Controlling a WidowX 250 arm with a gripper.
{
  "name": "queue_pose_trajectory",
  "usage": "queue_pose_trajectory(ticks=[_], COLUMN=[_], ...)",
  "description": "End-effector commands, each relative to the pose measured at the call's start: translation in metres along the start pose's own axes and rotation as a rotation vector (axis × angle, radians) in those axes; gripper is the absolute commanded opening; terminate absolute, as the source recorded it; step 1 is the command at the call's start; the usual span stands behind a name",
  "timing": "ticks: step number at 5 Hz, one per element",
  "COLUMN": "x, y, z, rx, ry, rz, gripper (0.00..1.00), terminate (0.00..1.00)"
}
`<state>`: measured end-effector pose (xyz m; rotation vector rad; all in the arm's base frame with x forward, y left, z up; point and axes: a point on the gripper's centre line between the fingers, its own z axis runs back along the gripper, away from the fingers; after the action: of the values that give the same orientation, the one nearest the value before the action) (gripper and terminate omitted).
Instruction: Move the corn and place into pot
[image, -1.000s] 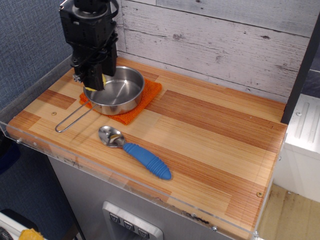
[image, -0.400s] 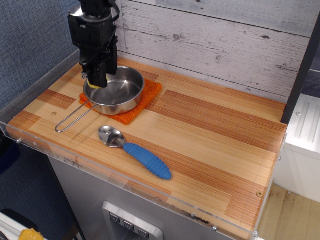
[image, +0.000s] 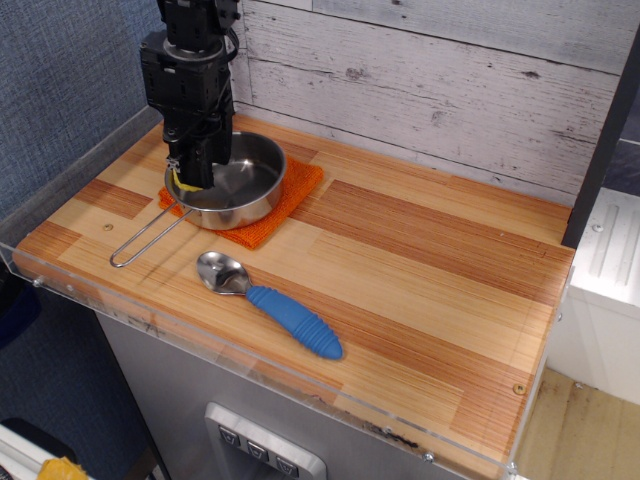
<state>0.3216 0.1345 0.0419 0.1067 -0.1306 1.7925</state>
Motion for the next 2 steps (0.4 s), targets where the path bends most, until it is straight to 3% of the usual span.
queue_pose_trajectory(ticks=[1, 2], x=[-0.0079, -0.0117], y=[-0.0037, 0.0027], z=[0.0078, 0.0084], rx=[-0.031, 0.002], ry=[0.001, 0.019], rz=[-0.012, 0.016], gripper=[0.00, 1.00], terminate=[0.00, 0.00])
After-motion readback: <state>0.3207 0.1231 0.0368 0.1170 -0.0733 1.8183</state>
